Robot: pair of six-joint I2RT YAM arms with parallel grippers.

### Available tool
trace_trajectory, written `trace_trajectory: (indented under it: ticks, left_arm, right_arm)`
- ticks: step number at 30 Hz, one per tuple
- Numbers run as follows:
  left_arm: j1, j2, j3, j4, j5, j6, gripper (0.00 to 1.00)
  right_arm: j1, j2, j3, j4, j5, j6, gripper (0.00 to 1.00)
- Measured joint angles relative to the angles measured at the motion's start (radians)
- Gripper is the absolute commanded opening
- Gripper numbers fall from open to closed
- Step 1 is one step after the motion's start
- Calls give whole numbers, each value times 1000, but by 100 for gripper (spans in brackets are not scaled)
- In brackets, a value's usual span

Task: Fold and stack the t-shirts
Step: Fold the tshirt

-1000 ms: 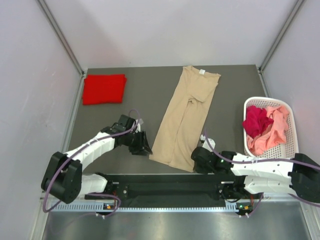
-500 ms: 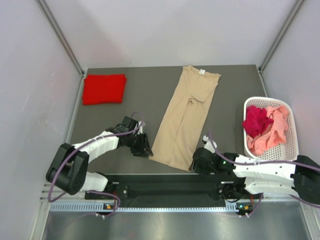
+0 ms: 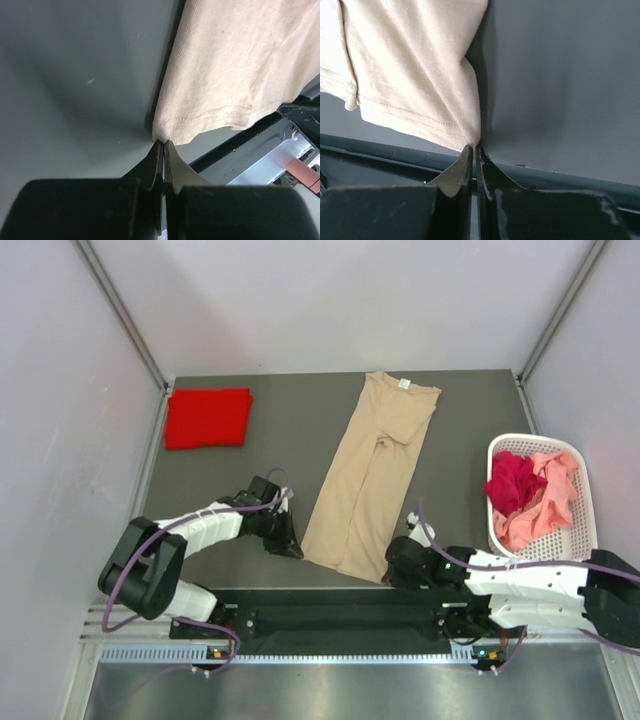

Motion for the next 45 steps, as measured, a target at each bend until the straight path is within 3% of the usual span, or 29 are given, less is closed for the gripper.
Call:
trace_trajectory:
  ticks: [5,13,27,35,45]
  left_arm:
    - [-25,-10,0,-11,7,-33,0]
    - [-105,-153,5,-71,-12,-117,0]
    - [-245,-166,5,-103,-59,-239,0]
    - [-245,-111,27,-97,-46,-242,0]
    - [-232,55,268,-138,-63,-187,0]
  right_arm:
    - [0,-35,0,-50,0,-3,0]
    - [0,-193,-24,-175,-21,-16,0]
    - [11,-367,-32,-410,-82,-26,0]
    - [13,-253,100,-473,-42,-65,0]
    - [-50,-98,220,-492,47,-188,0]
